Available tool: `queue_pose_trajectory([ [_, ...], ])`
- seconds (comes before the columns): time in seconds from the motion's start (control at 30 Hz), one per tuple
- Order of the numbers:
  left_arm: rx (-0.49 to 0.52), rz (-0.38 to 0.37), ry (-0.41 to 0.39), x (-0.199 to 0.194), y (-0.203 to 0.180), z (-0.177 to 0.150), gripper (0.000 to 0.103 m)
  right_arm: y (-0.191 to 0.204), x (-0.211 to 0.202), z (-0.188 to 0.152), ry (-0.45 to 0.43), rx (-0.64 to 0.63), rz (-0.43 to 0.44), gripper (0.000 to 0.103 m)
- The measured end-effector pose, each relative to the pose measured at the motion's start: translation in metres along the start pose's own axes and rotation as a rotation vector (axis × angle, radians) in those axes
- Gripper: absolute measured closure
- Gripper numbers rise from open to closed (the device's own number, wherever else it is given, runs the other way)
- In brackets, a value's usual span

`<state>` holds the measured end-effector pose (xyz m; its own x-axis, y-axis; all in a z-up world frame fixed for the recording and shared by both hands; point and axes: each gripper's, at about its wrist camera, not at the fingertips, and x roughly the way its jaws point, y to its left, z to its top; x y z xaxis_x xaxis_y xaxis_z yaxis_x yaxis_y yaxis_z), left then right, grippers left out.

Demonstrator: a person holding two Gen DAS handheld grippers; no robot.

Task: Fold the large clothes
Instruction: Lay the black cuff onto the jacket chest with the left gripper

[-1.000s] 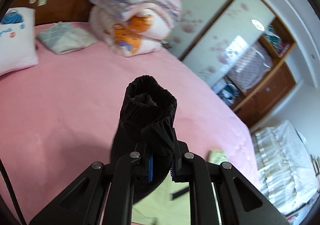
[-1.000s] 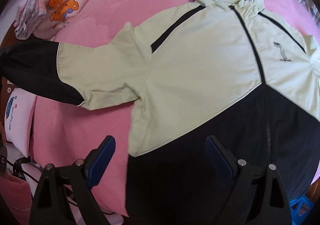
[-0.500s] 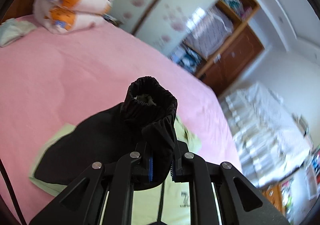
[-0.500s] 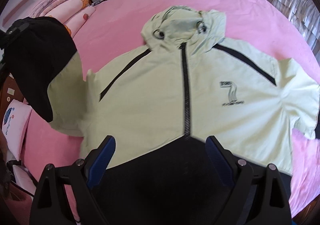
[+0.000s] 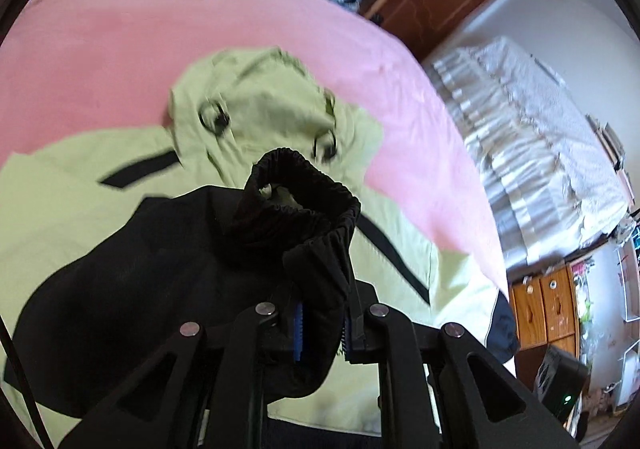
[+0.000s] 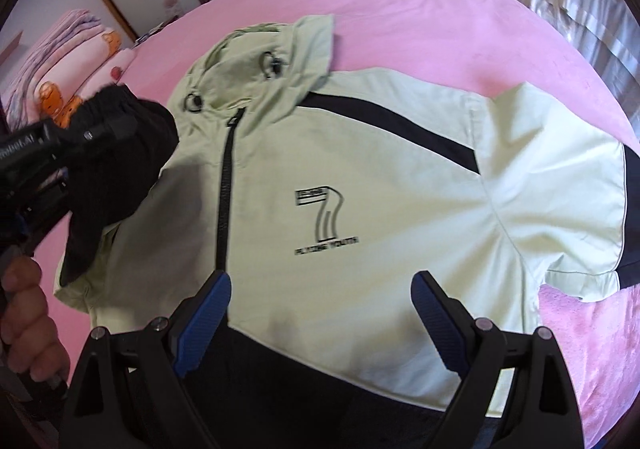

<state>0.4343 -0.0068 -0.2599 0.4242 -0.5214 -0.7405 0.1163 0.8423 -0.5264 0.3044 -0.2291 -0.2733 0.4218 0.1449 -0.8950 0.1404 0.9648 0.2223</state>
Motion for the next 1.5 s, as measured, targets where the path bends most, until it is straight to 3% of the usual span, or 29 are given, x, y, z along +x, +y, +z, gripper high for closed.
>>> queue_pose_trajectory([
  [0.03,0.0,0.009,0.023,0.006,0.003,-0.003,0.091,-0.004,0.002,0.0,0.006,0.011,-0.001,0.011],
  [0.1,0.004,0.028,0.066,0.016,0.0,-0.008,0.078,-0.012,0.005,0.001,0.019,0.032,-0.002,0.011],
  [0.13,0.012,0.033,0.071,0.018,0.003,-0.011,0.067,-0.014,0.007,0.0,0.025,0.039,0.0,0.011],
  [0.2,0.035,0.057,0.054,0.014,0.002,-0.013,0.058,-0.017,0.01,0.001,0.036,0.045,0.006,0.011],
  [0.27,0.053,0.071,0.046,0.008,0.0,-0.011,0.04,-0.019,0.013,0.001,0.047,0.046,0.018,0.011],
  [0.43,0.064,0.11,0.012,-0.028,0.003,0.001,0.023,-0.016,0.016,0.003,0.07,0.05,0.061,0.011],
  [0.63,0.007,0.202,-0.03,-0.08,0.03,-0.007,0.019,-0.011,0.02,0.005,0.108,0.105,0.164,0.013],
  [0.7,-0.007,0.258,-0.029,-0.097,0.045,-0.016,0.019,-0.01,0.025,0.005,0.137,0.143,0.21,0.025],
  [0.87,-0.106,0.325,0.009,-0.128,0.089,-0.046,0.019,-0.002,0.044,0.001,0.208,0.222,0.267,0.035],
  [1.1,-0.218,0.412,0.078,-0.141,0.15,-0.094,0.019,0.005,0.08,-0.003,0.305,0.337,0.31,0.055],
  [1.37,-0.298,0.489,0.119,-0.139,0.199,-0.121,0.019,0.004,0.099,0.0,0.27,0.438,0.341,0.056],
  [1.43,-0.305,0.499,0.111,-0.139,0.208,-0.125,0.019,0.004,0.1,0.003,0.253,0.447,0.333,0.06],
  [1.5,-0.303,0.51,0.094,-0.139,0.216,-0.125,0.019,0.004,0.1,0.005,0.244,0.44,0.31,0.076],
])
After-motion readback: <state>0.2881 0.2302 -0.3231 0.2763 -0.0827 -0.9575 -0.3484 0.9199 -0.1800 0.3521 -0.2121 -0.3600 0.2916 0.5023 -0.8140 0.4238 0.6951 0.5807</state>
